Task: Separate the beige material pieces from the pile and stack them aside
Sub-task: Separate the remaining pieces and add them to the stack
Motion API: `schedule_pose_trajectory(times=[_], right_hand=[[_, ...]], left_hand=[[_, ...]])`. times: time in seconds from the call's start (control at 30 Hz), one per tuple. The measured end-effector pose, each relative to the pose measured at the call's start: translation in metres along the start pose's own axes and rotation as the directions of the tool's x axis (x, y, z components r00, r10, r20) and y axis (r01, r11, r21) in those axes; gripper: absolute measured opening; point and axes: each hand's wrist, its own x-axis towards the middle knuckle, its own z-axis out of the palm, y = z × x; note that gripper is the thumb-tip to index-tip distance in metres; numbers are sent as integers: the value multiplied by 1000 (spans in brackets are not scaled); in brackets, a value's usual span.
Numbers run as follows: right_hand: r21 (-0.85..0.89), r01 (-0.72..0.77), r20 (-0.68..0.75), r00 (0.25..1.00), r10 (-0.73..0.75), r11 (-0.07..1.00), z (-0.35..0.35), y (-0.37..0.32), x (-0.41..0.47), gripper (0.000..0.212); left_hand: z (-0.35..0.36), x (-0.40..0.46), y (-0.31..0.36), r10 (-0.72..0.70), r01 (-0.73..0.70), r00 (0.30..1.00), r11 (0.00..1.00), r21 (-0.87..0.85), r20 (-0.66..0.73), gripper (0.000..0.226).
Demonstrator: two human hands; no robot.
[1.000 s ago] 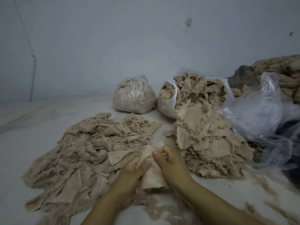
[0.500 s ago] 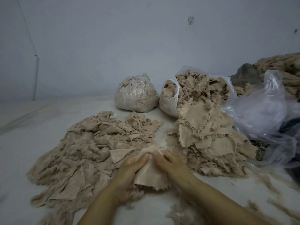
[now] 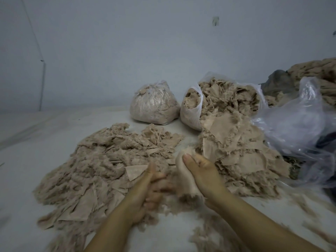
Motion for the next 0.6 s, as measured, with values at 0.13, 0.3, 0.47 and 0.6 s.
schedule_pose_trajectory(times=[0.13,0.3,0.47,0.6], right_hand=[[-114,40,-13,999,-42,993,0,-16,13,36],[-380,64,-273,945,-178,923,-57,-66,78,40],[-864,-48,-277,876,-394,501,-93,-68,94,31],[-767,289,154,949,-274,573,-39,-14,52,19]], left_hand=[[-2,-3,-2,31,-34,999,993,114,32,24],[-13,6,-2,291,-193,941,880,433,-172,37],[-14,10,-8,665,-296,746,372,880,-30,55],[-18,11,-6,674,-265,738,335,904,-33,8]])
